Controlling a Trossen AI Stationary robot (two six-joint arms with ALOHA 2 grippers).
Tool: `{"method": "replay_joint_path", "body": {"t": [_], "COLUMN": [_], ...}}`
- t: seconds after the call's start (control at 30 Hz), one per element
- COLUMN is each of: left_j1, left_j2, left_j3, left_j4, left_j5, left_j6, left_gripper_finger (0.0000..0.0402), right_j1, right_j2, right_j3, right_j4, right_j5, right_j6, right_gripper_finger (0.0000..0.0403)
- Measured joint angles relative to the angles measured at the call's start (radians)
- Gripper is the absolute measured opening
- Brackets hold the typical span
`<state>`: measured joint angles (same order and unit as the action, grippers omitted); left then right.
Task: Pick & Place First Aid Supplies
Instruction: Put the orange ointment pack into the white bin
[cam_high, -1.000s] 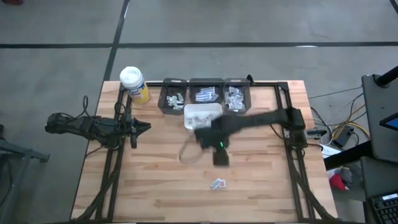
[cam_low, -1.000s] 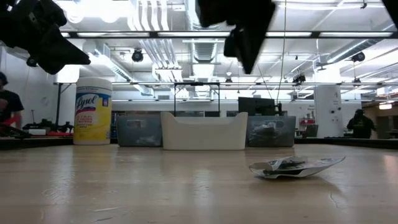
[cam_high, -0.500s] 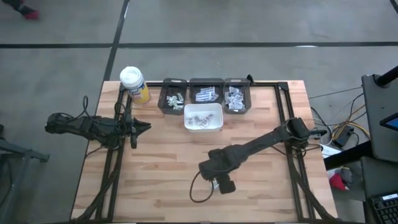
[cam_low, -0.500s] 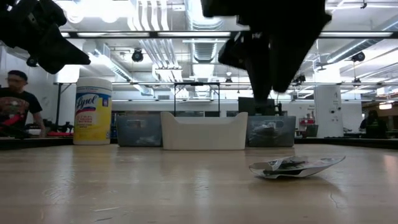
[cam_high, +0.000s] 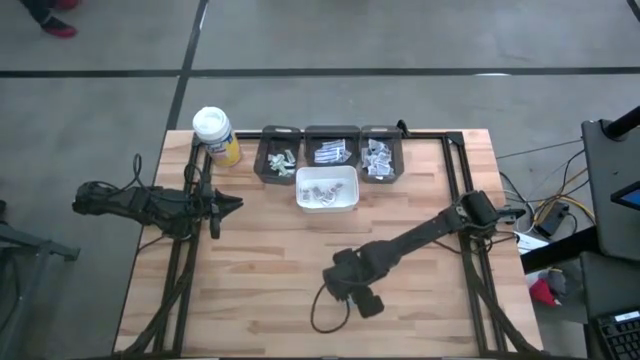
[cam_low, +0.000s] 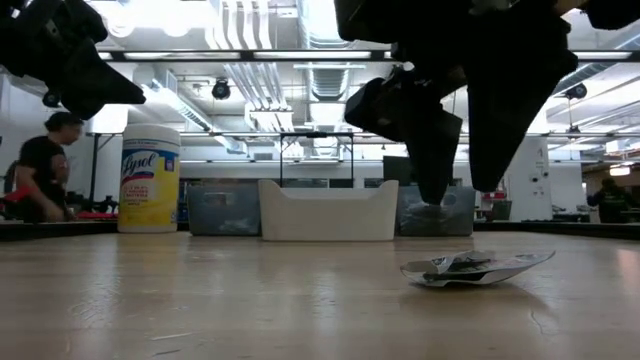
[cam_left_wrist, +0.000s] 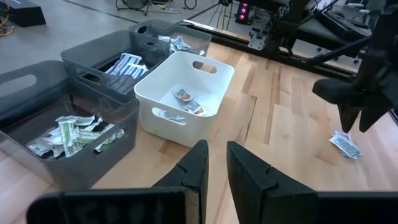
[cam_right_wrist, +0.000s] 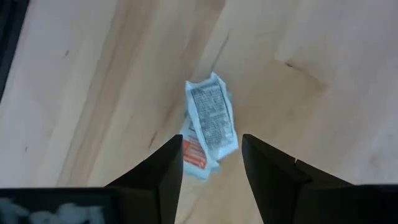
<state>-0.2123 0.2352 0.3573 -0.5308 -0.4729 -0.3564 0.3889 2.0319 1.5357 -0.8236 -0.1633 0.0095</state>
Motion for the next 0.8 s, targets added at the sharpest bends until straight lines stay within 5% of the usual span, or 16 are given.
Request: {"method": "replay_joint_path", "body": {"t": [0.53,0.8], "left_j1": [0.000,0.000], "left_j2": [0.001,0.001], "left_j3": [0.000,0.000], "left_j4": [0.001,0.007], "left_j5": [0.000,0.000], "left_j6": [-0.013,-0.016], "left_gripper_finger": [0.0055,0.0055], "right_j1": [0.002,0.001], "right_j2": [0.083,0.091], "right_j3": [-0.027,-0.025], "right_j4": [0.069,0.069], "right_j5": [-0.023,-0.020], "right_j6": [-0.013,0.010], "right_gripper_finger": [0.0159,0.0121]}}
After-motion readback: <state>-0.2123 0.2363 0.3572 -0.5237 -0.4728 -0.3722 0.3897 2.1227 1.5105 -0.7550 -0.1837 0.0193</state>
